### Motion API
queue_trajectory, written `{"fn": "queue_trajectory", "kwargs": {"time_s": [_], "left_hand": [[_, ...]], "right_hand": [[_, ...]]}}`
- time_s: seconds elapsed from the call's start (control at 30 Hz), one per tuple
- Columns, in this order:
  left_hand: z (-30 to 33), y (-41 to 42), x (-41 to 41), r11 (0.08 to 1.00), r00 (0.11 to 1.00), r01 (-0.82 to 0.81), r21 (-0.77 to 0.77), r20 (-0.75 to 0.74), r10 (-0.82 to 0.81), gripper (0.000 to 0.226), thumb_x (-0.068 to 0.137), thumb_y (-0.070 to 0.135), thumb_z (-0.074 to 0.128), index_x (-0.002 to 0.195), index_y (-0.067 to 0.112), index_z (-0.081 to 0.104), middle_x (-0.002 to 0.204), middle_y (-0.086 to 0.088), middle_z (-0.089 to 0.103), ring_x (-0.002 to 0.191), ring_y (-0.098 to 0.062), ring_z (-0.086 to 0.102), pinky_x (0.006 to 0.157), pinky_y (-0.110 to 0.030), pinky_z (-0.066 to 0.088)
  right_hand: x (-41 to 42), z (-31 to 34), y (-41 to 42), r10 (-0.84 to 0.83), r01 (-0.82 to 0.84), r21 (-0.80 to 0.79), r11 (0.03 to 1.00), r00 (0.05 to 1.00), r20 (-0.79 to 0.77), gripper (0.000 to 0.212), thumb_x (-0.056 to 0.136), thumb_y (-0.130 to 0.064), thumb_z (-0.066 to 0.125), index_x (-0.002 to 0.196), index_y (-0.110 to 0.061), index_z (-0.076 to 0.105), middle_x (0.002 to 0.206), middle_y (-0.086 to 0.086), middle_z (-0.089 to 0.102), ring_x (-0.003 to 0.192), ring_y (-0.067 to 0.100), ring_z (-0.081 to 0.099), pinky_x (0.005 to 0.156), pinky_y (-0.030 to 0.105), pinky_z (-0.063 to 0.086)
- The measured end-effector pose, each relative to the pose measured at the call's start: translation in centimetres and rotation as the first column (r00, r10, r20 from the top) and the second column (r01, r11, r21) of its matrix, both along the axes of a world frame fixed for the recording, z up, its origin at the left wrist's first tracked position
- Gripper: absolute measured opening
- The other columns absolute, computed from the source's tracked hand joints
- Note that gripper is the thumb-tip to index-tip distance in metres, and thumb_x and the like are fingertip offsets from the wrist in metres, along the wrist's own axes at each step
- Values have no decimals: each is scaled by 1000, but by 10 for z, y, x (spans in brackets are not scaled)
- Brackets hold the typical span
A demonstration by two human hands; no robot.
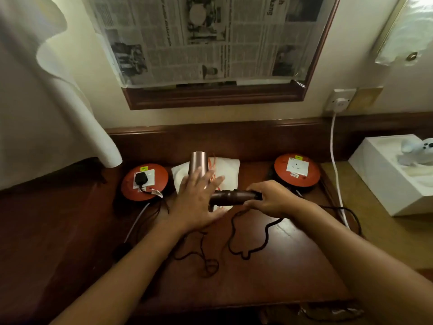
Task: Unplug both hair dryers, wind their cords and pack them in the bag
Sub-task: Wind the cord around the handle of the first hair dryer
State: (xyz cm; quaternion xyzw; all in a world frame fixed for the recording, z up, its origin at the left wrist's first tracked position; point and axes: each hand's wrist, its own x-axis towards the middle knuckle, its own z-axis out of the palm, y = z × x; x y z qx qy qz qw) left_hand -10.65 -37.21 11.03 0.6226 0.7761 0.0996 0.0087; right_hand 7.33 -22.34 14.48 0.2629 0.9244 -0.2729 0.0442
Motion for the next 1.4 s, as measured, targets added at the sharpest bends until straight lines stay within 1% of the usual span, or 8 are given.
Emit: {"fn": "queue_trajectory", "kwargs": {"time_s": [0.13, 0.33, 0.4, 0.5, 0.6, 0.8, 1.2, 1.4], "left_hand": [[14, 12, 10, 991, 987, 90, -101, -126, -102, 71, 86, 49, 55, 146, 23, 27, 142, 1, 42, 137, -20, 31, 116, -48, 0], [61, 29, 10, 990, 972, 138, 30, -198, -129, 44, 83, 34, 58, 122, 17, 46, 111, -3, 61, 96, -26, 59, 82, -35, 45], [77, 32, 9, 989, 959, 130, 71, -264, -107, 47, 84, 36, 57, 125, 18, 43, 110, -3, 61, 92, -25, 60, 79, -35, 46], [101, 37, 4, 993, 969, 58, 107, -244, -30, 47, 87, 37, 57, 127, 18, 40, 111, -3, 61, 94, -23, 61, 80, -34, 44], [118, 40, 2, 991, 963, 10, 132, -269, 26, 51, 90, 40, 57, 132, 18, 38, 115, -2, 61, 97, -22, 60, 76, -30, 42], [148, 60, 14, 981, 944, -42, 187, -313, 100, 43, 94, 28, 51, 133, 16, 36, 116, -3, 62, 98, -24, 62, 83, -33, 44], [192, 83, 31, 966, 920, -165, 199, -323, 223, 55, 91, 38, 57, 138, 18, 35, 114, -5, 65, 101, -27, 63, 81, -39, 49], [203, 83, 35, 960, 937, -186, 211, -256, 238, 39, 90, 46, 57, 118, 23, 46, 98, -2, 66, 88, -23, 65, 67, -33, 46]], "right_hand": [[-3, 21, -11, 20, -15, 63, 998, 996, -83, 27, 86, -37, 65, 104, -17, 65, 85, 0, 65, 75, 15, 59, 72, 38, 51], [4, 54, -14, -81, 101, 57, 993, 956, -282, 31, 77, -34, 76, 105, -23, 68, 91, -5, 68, 80, 9, 62, 70, 22, 52], [11, 61, -12, -301, 220, -224, 950, 841, -450, 26, 77, -22, 77, 102, -23, 69, 93, 0, 67, 74, 12, 64, 62, 18, 53], [24, 65, -16, -684, 83, -772, 630, 529, -502, 19, 89, -7, 62, 107, -12, 63, 86, 14, 62, 59, 17, 59, 47, 22, 50], [36, 76, -16, -791, -51, -889, 455, 435, -430, 15, 97, -14, 48, 99, -6, 60, 71, 12, 60, 51, 16, 54, 44, 21, 43], [43, 102, 0, -729, -52, -826, 561, 442, -523, 26, 100, -21, 43, 104, -3, 62, 63, 14, 57, 49, 23, 48, 48, 29, 42], [61, 130, 30, -509, -108, -693, 713, 600, -617, 26, 101, -24, 39, 122, -30, 55, 67, 15, 61, 46, 22, 49, 39, 25, 39], [47, 124, 25, -471, -70, -583, 809, 517, -715, 28, 97, -26, 46, 89, -3, 59, 60, 12, 56, 38, 11, 39, 36, 19, 32]]}}
